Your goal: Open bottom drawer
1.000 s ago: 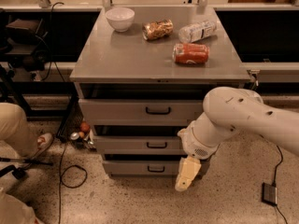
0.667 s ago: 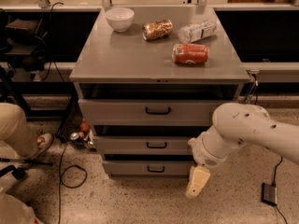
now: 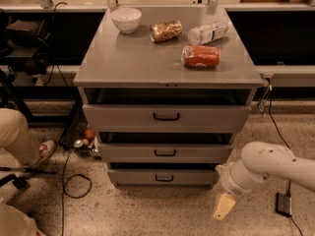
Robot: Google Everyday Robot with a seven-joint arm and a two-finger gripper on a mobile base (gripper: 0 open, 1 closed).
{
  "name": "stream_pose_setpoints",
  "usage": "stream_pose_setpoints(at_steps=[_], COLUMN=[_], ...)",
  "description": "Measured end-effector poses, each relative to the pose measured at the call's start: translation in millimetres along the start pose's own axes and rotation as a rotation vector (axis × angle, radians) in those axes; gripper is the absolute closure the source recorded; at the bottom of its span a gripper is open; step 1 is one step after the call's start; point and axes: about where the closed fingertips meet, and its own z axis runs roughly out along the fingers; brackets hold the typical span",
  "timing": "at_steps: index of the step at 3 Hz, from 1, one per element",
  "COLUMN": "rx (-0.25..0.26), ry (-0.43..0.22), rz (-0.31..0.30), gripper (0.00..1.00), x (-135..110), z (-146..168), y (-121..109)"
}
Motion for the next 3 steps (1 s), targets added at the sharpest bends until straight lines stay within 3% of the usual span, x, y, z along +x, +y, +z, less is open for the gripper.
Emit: stream_pose_setpoints(at_steps=[1, 2, 3], rx=[-0.044, -0.041, -0.070], ry=[-0.069, -0.068, -0.091], rz=[0.041, 0.040, 0.012], gripper=[0.00, 0.00, 0.00], x=[34, 34, 35], z=[65, 64, 85], y=[-6, -6, -9])
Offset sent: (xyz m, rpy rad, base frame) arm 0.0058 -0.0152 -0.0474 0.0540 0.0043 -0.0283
